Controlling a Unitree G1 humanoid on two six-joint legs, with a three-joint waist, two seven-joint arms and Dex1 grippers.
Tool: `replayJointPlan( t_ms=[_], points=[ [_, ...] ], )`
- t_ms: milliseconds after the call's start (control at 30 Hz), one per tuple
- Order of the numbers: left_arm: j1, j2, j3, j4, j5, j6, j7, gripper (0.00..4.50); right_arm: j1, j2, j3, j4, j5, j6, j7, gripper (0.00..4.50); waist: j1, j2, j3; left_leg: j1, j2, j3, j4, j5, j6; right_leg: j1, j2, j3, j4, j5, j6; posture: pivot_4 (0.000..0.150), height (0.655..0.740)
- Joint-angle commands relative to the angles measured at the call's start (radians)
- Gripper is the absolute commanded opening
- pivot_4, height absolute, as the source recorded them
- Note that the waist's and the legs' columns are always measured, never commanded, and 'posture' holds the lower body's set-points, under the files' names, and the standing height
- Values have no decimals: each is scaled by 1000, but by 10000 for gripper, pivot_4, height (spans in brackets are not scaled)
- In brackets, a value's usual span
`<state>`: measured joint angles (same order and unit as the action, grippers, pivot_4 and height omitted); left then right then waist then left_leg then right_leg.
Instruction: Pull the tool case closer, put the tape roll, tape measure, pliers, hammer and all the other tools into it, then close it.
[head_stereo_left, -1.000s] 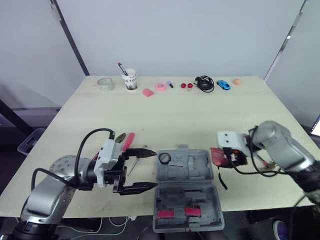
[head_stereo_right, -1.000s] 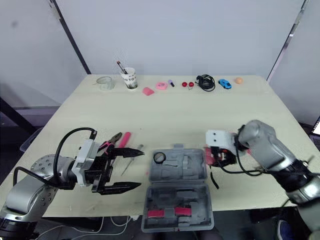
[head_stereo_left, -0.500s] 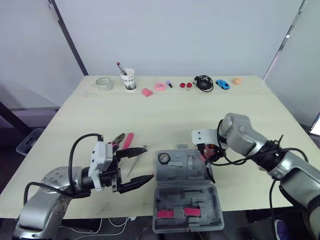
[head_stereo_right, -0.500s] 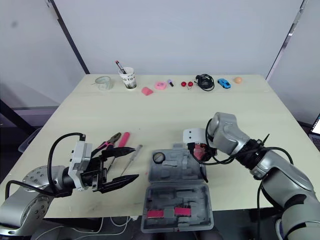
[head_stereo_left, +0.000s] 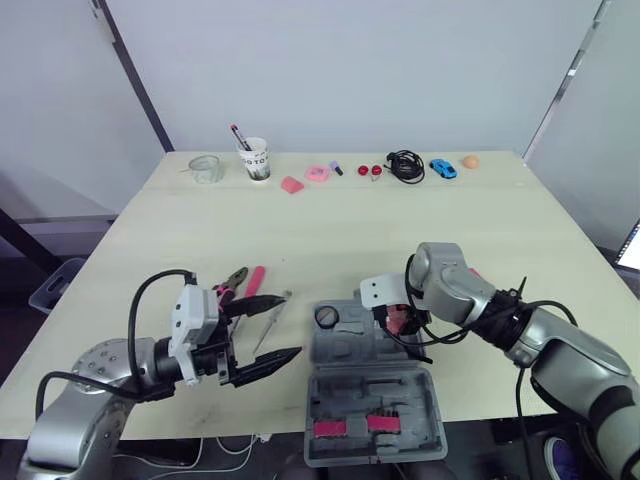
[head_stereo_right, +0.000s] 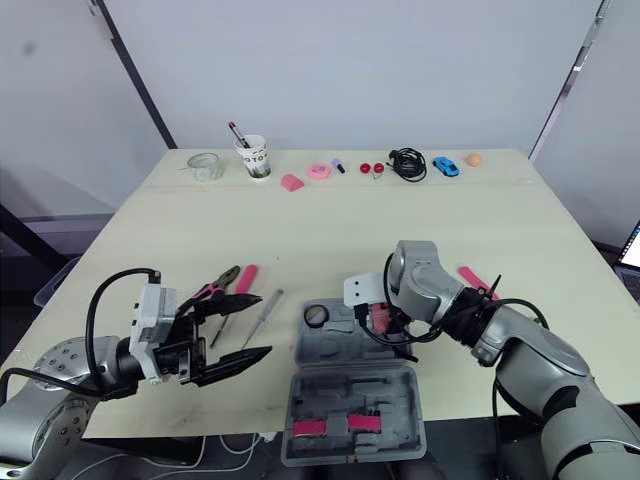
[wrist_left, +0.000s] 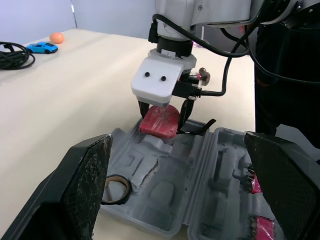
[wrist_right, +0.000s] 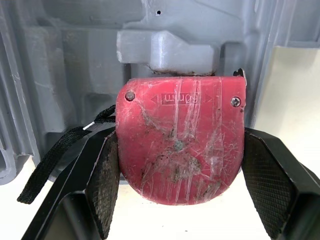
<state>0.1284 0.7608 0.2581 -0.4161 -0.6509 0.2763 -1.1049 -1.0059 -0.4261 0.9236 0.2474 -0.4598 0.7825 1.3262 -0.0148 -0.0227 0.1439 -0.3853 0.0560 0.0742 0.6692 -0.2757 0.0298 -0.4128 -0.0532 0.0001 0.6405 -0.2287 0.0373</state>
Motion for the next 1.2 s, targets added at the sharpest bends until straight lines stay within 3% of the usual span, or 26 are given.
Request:
replayJointPlan(
  t_ms=[33,400,800,833,900,1200],
  points=[
    [0,8,21,-27,-2,-15,0,45000,-9,2,-17,10,-18,-12,-14,29497,0,0,0,0,0,0,0,0,0,0,0,0,0,0,0,1500,7400],
    [2,6,8,-33,7,-14,-1,45000,-2,32,-30,51,-28,-37,-61,29497,-3,-1,-1,1,0,0,0,0,0,0,0,0,1,0,0,1500,7400],
    [-12,2,-11,-18,16,-15,-15,45000,38,-13,-61,-34,-5,-30,-43,29497,0,0,0,0,0,0,0,0,0,0,-1,0,0,0,0,1500,7400],
    [-14,3,-12,-17,16,-16,-17,45000,42,-10,-64,-34,-4,-26,-45,39724,0,0,0,0,0,0,0,0,0,0,-1,0,0,0,0,1500,7400],
    [-15,3,-13,-14,17,-17,-18,45000,43,-2,-71,-27,-13,-12,-66,44908,-1,0,0,0,0,0,0,0,0,0,-1,0,0,0,0,1500,7400],
    [-15,0,-22,-17,17,-17,-18,45000,28,-35,-115,-105,-5,44,-60,44908,0,0,1,0,0,-1,-1,0,0,0,-1,0,-1,0,0,1500,7400]
  ],
)
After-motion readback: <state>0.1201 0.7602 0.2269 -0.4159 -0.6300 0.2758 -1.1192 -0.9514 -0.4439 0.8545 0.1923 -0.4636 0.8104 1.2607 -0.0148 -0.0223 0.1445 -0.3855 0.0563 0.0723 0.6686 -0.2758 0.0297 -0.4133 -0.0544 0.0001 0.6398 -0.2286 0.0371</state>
